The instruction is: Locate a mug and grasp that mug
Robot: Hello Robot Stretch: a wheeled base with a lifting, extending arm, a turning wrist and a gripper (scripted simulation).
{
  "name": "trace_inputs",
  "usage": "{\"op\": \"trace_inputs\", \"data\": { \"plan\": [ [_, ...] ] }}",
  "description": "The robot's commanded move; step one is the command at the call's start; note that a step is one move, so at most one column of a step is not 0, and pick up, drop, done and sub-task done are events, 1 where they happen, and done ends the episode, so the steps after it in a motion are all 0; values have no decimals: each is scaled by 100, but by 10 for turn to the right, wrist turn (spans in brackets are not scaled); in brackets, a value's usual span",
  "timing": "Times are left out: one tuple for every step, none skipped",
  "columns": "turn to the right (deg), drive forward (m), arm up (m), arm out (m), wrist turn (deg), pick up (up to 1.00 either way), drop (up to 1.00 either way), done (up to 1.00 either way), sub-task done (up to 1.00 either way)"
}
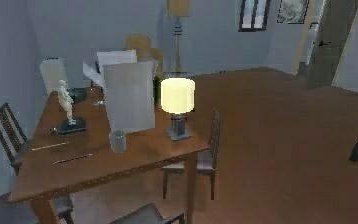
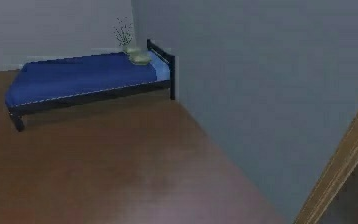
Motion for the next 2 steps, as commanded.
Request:
{"op": "trace_inputs", "data": {
  "plan": [
    [0, 10, 0, 0, 0, 0, 0, 0, 0],
    [-450, 0, 0, 0, 0, 0, 0, 0, 0]
  ]
}}
